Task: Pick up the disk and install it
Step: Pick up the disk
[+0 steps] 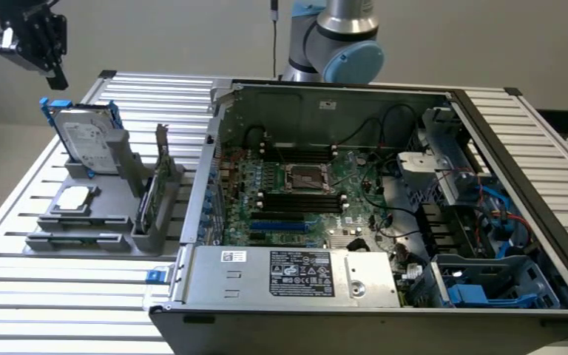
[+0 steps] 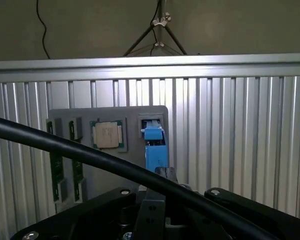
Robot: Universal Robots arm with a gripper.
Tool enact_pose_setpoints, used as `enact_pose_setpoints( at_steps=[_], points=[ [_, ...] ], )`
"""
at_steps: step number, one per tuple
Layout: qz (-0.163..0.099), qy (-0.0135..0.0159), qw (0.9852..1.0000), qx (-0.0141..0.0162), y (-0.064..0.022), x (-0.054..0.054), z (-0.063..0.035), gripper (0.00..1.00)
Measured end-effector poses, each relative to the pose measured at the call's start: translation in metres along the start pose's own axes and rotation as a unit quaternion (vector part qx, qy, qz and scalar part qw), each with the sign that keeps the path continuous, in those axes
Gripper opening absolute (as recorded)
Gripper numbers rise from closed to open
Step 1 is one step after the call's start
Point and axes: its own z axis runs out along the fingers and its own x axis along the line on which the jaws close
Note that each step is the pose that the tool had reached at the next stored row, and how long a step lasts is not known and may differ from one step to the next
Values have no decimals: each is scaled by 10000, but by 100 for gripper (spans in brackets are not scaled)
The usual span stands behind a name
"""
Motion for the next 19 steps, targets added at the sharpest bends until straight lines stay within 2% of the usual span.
enact_pose_setpoints(
  at_steps=[1,2,3,6,9,10,12,13,19],
  points=[
    [0,6,10000,-3,0,0,-1,12],
    [-1,6,10000,-3,0,1,-1,17],
    [0,6,10000,-3,1,0,-1,17],
    [0,12,10000,-4,1,-1,23,36],
    [0,32,10000,-3,0,-3,78,42],
    [0,40,10000,-3,0,-4,97,53],
    [0,51,10000,-3,0,-5,133,53],
    [0,55,10000,-3,3,-4,150,60],
    [1,63,10000,-3,26,-5,258,60]
  ],
)
